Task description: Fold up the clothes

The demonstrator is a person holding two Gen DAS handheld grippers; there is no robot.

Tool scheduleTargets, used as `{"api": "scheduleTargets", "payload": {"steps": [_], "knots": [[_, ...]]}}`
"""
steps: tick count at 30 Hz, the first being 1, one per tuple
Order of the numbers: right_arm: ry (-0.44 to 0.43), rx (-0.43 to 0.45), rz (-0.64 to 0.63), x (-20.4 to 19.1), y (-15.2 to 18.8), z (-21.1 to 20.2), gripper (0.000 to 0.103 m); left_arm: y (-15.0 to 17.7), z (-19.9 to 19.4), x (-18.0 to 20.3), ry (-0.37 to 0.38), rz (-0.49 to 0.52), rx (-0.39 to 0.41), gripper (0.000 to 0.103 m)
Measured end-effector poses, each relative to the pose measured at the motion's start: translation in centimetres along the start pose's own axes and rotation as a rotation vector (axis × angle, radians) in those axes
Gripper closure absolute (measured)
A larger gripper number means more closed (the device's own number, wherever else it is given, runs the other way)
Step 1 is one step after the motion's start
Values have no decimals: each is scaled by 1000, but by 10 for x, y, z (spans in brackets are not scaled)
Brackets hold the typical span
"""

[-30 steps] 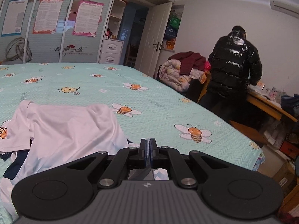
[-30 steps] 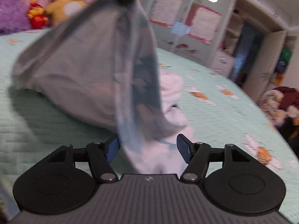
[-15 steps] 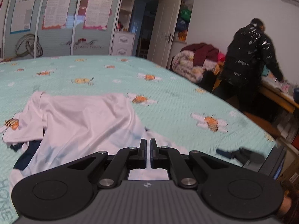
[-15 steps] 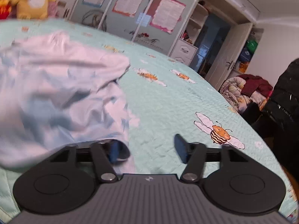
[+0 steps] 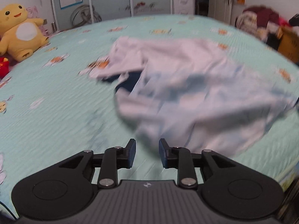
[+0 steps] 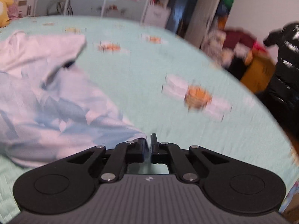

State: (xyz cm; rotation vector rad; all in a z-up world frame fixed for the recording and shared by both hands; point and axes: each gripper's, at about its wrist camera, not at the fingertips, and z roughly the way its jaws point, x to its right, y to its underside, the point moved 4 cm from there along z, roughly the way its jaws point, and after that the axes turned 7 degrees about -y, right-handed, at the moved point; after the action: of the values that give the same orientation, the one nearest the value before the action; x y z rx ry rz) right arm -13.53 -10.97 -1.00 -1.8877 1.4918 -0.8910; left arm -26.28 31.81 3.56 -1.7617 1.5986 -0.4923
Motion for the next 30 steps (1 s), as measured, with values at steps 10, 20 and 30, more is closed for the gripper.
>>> {"api": "scheduleTargets", "payload": {"steps": [10,20,30], "knots": [[-23,114,-209,-61,32,-92,51,7,29,17,171,-31,57,58],[-518,339,-626,-234,20,-132,49,-47,40,20,350,-141,63,103],[-570,239,-348,-270,-59,-48,103,-126,63,22,368,-195,166,97]]}}
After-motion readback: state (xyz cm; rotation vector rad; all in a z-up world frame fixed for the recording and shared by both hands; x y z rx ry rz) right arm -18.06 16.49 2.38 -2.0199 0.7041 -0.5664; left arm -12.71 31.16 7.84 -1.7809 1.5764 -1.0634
